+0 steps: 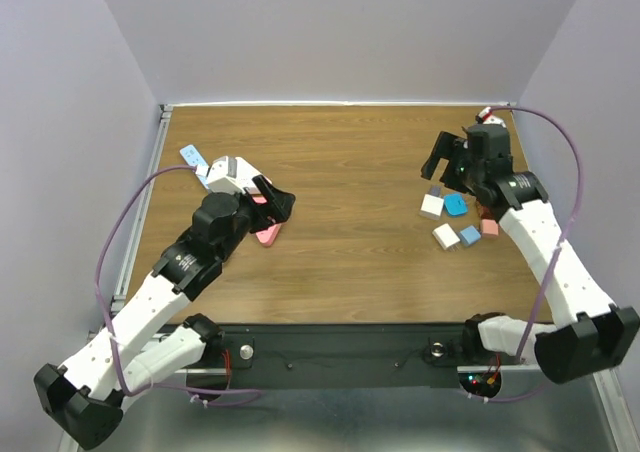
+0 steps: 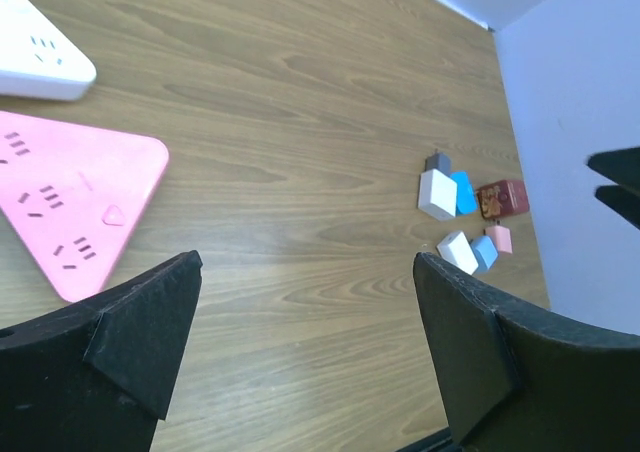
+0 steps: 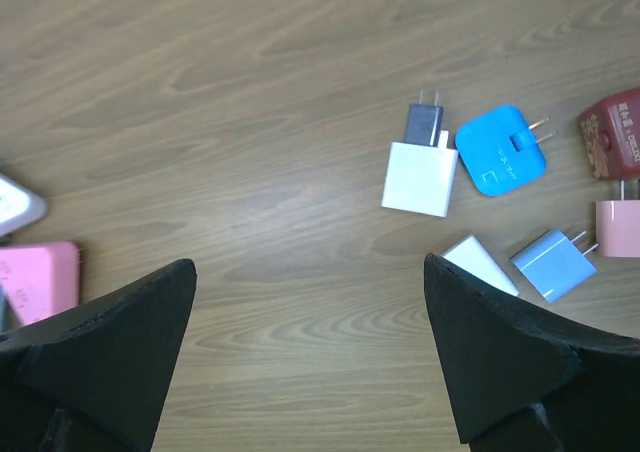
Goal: Pull the plug off the socket
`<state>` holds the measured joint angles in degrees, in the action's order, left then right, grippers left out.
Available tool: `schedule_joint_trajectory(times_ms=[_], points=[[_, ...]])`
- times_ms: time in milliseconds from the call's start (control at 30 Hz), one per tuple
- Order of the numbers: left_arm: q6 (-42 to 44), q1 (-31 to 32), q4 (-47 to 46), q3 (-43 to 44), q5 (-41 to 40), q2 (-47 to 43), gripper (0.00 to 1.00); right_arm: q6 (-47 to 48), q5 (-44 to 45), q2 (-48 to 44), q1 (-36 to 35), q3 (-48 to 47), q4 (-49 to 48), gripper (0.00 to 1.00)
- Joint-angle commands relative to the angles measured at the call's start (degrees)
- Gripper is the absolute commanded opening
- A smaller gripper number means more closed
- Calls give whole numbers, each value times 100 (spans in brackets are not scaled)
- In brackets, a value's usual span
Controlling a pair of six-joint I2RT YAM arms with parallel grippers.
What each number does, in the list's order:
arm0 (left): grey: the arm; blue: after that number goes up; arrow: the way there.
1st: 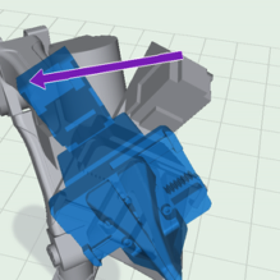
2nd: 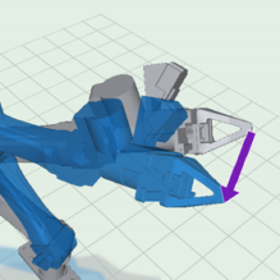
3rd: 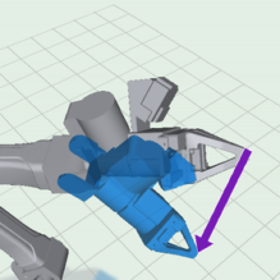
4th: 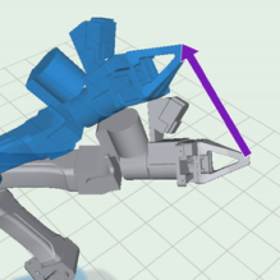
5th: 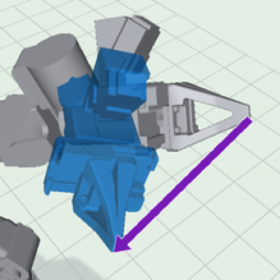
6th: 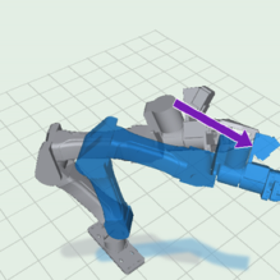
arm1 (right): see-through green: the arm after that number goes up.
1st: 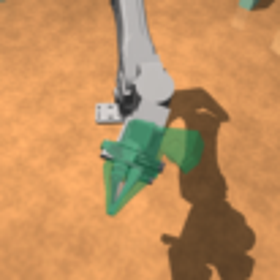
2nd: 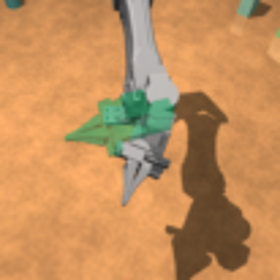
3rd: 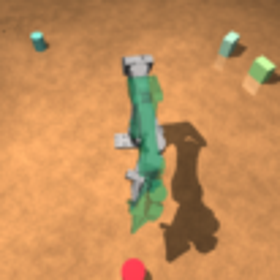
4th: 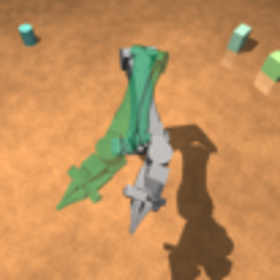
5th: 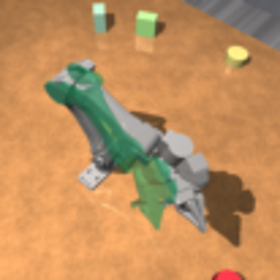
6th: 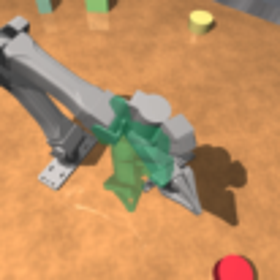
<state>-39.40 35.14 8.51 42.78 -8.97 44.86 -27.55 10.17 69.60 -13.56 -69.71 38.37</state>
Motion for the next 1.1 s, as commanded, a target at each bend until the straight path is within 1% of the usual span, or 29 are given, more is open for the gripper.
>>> schedule_joint_trajectory(times_ms=[0,200,267,433,567,733,867,1067], points=[[380,-24,221,362,-491,-364,99,48,-174,-376,3,-34,-5,100],[556,-24,318,380,-772,-829,99,-40,-7,-1194,3,256,48,100],[608,-24,353,362,-877,-961,99,-118,203,-1422,3,422,91,100],[731,-24,414,371,-984,-1111,99,-435,1072,-1985,3,827,153,100],[784,-24,493,388,-1133,-1146,99,-585,1443,-2547,3,1126,136,100],[828,-24,379,336,-1151,-1155,99,-453,1356,-3189,3,1407,48,100],[828,-24,283,266,-1116,-1120,99,-418,1338,-3339,3,1460,56,100],[820,-24,195,248,-1045,-1067,99,-365,1118,-3313,-6,1338,56,100]])
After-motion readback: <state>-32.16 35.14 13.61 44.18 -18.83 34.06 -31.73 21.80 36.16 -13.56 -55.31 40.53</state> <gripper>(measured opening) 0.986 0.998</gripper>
